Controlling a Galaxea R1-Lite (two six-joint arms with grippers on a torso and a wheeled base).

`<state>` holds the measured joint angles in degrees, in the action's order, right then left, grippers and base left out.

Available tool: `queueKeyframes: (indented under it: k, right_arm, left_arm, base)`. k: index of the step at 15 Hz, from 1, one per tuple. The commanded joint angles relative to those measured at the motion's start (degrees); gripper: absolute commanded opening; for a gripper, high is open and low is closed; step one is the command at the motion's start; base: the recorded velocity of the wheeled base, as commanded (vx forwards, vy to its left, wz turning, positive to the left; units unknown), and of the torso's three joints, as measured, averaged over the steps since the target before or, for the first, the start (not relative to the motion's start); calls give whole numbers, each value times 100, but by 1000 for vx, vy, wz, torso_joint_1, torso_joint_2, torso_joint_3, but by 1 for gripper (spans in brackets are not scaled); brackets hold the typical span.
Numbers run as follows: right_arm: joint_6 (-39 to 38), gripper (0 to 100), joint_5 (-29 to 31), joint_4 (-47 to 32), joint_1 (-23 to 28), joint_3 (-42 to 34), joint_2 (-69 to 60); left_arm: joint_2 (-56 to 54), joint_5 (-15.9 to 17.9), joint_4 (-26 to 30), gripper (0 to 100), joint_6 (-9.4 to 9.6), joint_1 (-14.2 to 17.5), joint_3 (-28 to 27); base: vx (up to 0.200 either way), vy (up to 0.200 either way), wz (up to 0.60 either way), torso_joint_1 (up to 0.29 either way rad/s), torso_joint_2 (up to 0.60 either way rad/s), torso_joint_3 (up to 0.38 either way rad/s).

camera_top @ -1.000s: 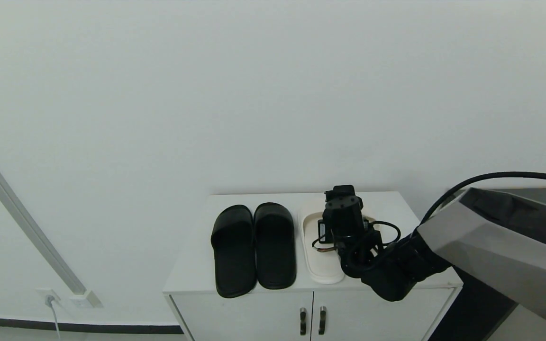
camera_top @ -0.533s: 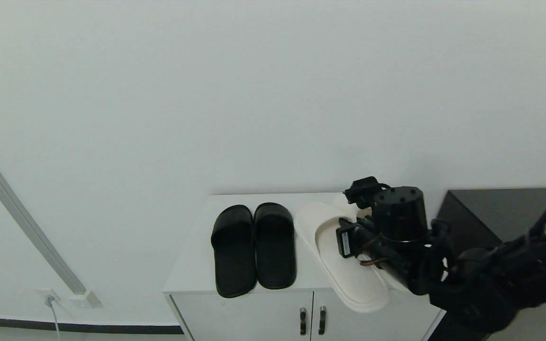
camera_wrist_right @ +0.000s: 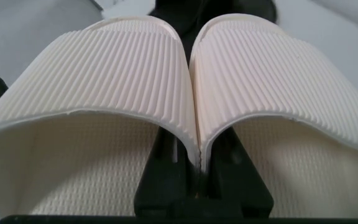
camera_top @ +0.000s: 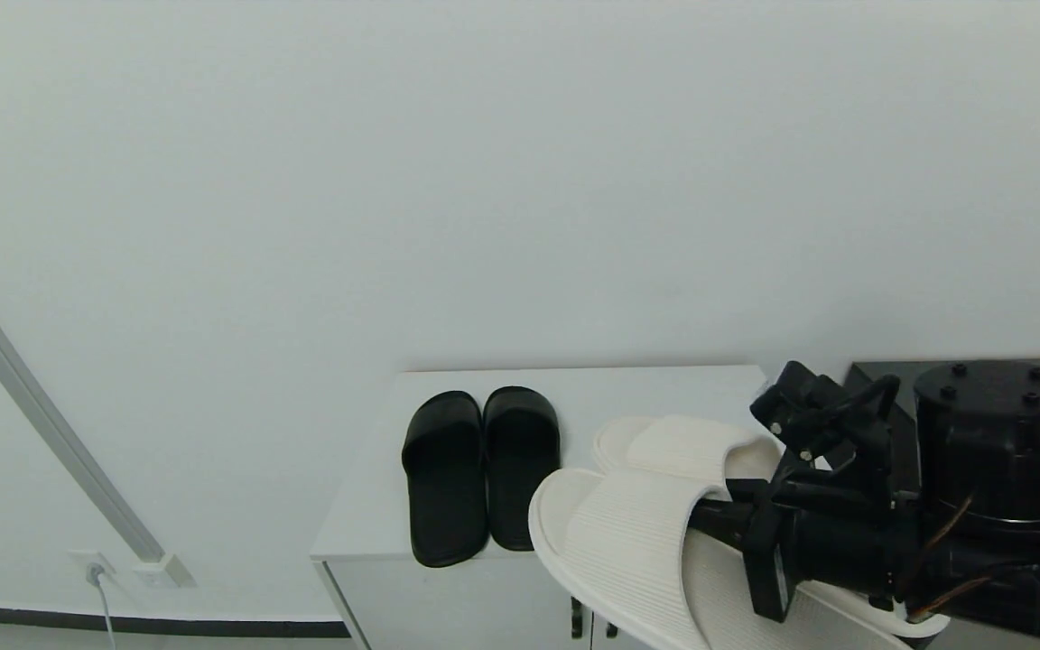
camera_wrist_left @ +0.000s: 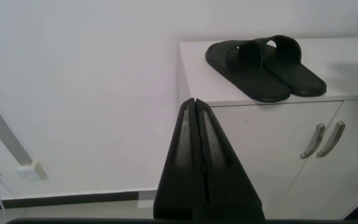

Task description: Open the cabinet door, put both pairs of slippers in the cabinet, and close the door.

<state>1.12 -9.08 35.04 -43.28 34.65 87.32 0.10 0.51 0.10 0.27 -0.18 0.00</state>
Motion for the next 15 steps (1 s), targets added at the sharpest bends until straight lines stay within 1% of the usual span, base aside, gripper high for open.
queueKeyframes:
  k: [1,6,14,15]
  right_arm:
    - [2,0,-15,-14,-14,25,-312]
    - [11,0,12,-23,-32,-10,-259]
    - [2,0,12,-23,-32,-28,-172]
    - [2,0,12,-23,-32,-37,-154]
  left_arm:
    - [8,2,-1,0,0,1,0]
    - [8,2,-1,0,-9,1,0]
    - [8,2,-1,0,-9,1,0]
    - [8,-7,-1,0,-9,1,0]
  base:
    - [0,0,0,0,0,0]
    - [0,0,0,0,0,0]
    - [-200,0,0,2,2,5]
    - [0,0,0,0,0,0]
